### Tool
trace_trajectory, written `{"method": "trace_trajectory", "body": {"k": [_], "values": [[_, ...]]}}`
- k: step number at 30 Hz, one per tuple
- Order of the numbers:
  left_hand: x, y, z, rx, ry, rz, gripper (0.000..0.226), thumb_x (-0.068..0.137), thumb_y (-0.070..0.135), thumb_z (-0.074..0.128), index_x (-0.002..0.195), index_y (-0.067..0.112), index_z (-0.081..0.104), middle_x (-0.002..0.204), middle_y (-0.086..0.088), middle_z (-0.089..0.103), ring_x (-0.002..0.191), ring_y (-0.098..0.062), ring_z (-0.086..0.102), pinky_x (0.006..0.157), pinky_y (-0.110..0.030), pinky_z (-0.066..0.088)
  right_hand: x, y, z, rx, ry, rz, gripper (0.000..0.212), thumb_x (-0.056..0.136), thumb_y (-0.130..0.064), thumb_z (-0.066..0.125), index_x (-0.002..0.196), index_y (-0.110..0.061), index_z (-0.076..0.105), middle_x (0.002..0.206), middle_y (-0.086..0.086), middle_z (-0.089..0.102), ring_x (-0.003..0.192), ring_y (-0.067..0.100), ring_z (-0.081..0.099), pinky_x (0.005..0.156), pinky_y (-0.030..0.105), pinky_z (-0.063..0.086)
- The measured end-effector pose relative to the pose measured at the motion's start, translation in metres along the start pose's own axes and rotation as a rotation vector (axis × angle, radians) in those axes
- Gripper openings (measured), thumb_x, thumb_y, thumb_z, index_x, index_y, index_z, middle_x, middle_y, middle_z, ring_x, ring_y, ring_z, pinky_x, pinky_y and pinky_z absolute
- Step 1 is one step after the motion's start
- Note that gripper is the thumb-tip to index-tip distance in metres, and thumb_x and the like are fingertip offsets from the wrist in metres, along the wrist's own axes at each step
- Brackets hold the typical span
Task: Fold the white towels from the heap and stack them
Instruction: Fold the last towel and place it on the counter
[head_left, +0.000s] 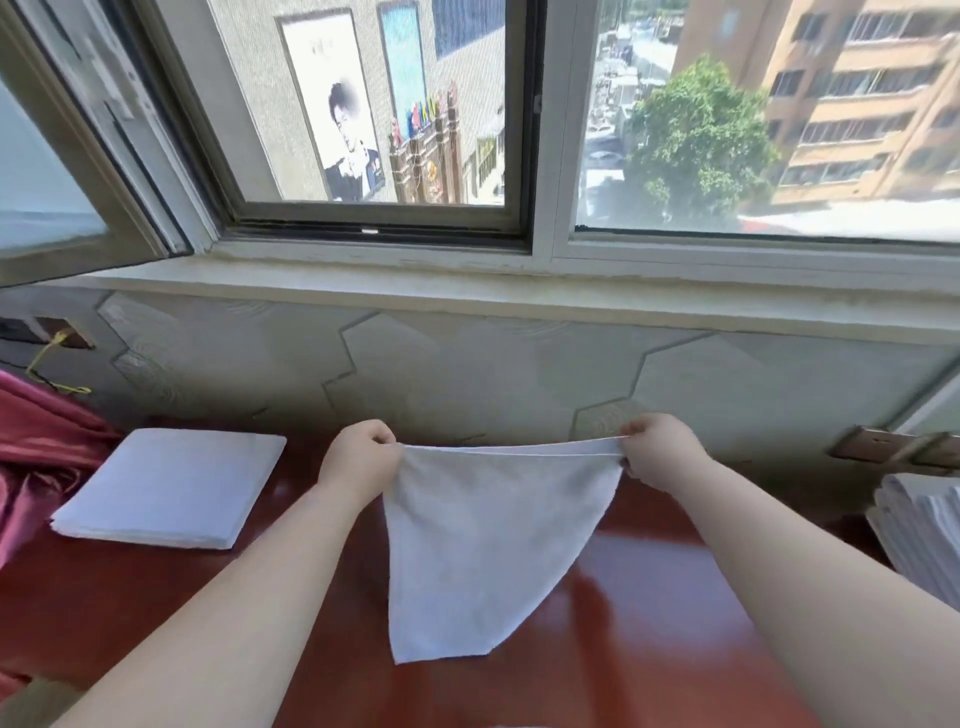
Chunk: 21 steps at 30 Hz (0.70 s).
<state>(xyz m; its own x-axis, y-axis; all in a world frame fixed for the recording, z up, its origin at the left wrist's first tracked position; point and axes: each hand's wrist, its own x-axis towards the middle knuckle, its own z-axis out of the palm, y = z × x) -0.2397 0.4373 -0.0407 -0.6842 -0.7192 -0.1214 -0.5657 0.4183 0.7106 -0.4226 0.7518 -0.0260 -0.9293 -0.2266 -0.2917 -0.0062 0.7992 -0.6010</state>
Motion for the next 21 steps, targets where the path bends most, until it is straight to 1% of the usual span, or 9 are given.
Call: {"method": "trace_trajectory", "body": {"k": [2,4,6,8,9,12,15,18,21], "values": [[0.010,0.025,-0.004,-0.254,0.002,-0.111,0.014,0.080,0.007,0.057,0.068,0.014,0.059,0.061,-0.003,0.061,0.059,-0.022,0.063,0.059,-0.028,0.046,0.001,-0.014,-0.021,0.276,-0.017,0.045,0.015,0.096,0.000,0.059,0.099,-0.006,0.073,0.075,0.009,0.066,0.065,0.022,0.060,0.055,0.028,0.053],[0.017,0.050,-0.009,-0.475,-0.028,-0.175,0.018,0.092,-0.001,0.052,0.079,0.012,0.056,0.071,-0.013,0.066,0.062,-0.024,0.073,0.059,-0.029,0.054,0.000,-0.027,-0.042,0.452,0.032,0.045,0.022,0.098,0.003,0.053,0.090,-0.007,0.071,0.068,0.010,0.062,0.056,0.017,0.054,0.048,0.025,0.051],[0.025,0.070,-0.013,-0.561,-0.031,-0.134,0.018,0.097,-0.004,0.052,0.085,0.010,0.055,0.080,-0.015,0.067,0.067,-0.022,0.076,0.062,-0.030,0.058,0.001,-0.035,-0.060,0.483,0.088,0.008,0.024,0.097,0.001,0.051,0.089,-0.012,0.070,0.070,0.010,0.064,0.057,0.017,0.057,0.060,0.028,0.058],[0.030,0.086,-0.019,-0.601,-0.048,-0.053,0.016,0.098,-0.002,0.057,0.088,0.010,0.056,0.090,-0.015,0.067,0.074,-0.023,0.077,0.065,-0.027,0.061,0.005,-0.038,-0.073,0.498,0.140,-0.002,0.025,0.094,-0.003,0.050,0.089,-0.013,0.073,0.071,0.009,0.066,0.062,0.020,0.059,0.076,0.038,0.061],[0.033,0.092,-0.021,-0.599,-0.070,-0.009,0.013,0.099,-0.001,0.060,0.090,0.008,0.058,0.095,-0.016,0.068,0.078,-0.023,0.077,0.067,-0.026,0.062,0.007,-0.038,-0.079,0.496,0.170,-0.002,0.025,0.091,-0.007,0.051,0.085,-0.014,0.074,0.070,0.008,0.067,0.063,0.023,0.059,0.076,0.040,0.059],[0.039,0.105,-0.024,-0.532,-0.125,0.118,0.004,0.099,0.004,0.067,0.096,0.005,0.064,0.106,-0.015,0.071,0.090,-0.020,0.078,0.082,-0.028,0.063,0.011,-0.033,-0.090,0.404,0.267,0.011,0.034,0.075,-0.019,0.047,0.088,-0.006,0.075,0.067,0.004,0.060,0.064,0.022,0.048,0.063,0.035,0.046],[0.046,0.109,-0.023,-0.399,-0.104,0.198,0.002,0.099,0.010,0.067,0.098,0.008,0.067,0.099,-0.008,0.077,0.088,-0.011,0.078,0.090,-0.036,0.062,0.013,-0.026,-0.092,0.352,0.312,0.033,0.037,0.073,-0.023,0.044,0.091,-0.002,0.069,0.063,0.004,0.054,0.062,0.020,0.043,0.062,0.033,0.039],[0.051,0.107,-0.016,-0.141,-0.047,0.249,0.007,0.100,0.018,0.063,0.094,0.018,0.068,0.091,0.002,0.078,0.085,-0.008,0.076,0.085,-0.039,0.062,0.009,-0.022,-0.088,0.392,0.361,0.029,0.035,0.072,-0.025,0.045,0.084,-0.005,0.071,0.068,0.018,0.066,0.062,0.022,0.052,0.062,0.038,0.053],[0.058,0.105,-0.009,0.124,0.022,0.360,0.015,0.098,0.022,0.059,0.086,0.028,0.064,0.087,0.007,0.072,0.086,-0.015,0.067,0.076,-0.039,0.056,0.011,-0.023,-0.082,0.511,0.386,0.049,0.026,0.080,-0.021,0.048,0.079,-0.013,0.073,0.070,0.011,0.074,0.066,0.022,0.067,0.077,0.046,0.062]]}}
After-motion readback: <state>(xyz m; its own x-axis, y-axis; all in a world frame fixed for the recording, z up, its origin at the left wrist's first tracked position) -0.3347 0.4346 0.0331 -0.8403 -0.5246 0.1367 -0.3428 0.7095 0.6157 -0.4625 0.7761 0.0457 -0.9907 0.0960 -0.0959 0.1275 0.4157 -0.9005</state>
